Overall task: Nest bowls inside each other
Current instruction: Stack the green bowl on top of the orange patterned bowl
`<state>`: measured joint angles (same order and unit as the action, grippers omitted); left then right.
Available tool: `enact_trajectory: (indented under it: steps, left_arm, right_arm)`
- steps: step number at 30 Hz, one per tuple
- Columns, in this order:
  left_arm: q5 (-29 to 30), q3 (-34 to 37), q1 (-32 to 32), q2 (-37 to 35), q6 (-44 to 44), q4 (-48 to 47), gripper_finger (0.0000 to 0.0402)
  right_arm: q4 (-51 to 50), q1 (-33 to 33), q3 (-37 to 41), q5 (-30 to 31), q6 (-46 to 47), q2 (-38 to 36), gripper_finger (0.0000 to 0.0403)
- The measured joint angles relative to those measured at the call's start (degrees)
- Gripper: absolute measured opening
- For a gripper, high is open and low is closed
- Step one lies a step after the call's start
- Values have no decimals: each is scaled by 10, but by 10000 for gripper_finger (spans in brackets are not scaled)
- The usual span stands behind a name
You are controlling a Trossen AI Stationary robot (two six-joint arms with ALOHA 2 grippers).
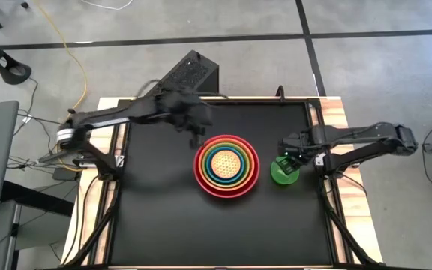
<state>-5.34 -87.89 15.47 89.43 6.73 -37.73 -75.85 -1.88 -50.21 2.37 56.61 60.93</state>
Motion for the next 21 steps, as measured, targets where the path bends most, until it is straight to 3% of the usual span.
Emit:
enact_trajectory:
  steps: [8, 15, 21]
  left_arm:
    - [-4, 248, 16, -199, -73, 233, 135]
    - [-4, 372, 15, -296, -156, 305, 135]
    - [0, 433, 15, -355, -213, 354, 135]
  right_arm:
    - [73, -82, 80, -55, -95, 1, 225]
    - [116, -150, 129, -62, -166, 3, 215]
    - [188, -198, 171, -99, -223, 3, 200]
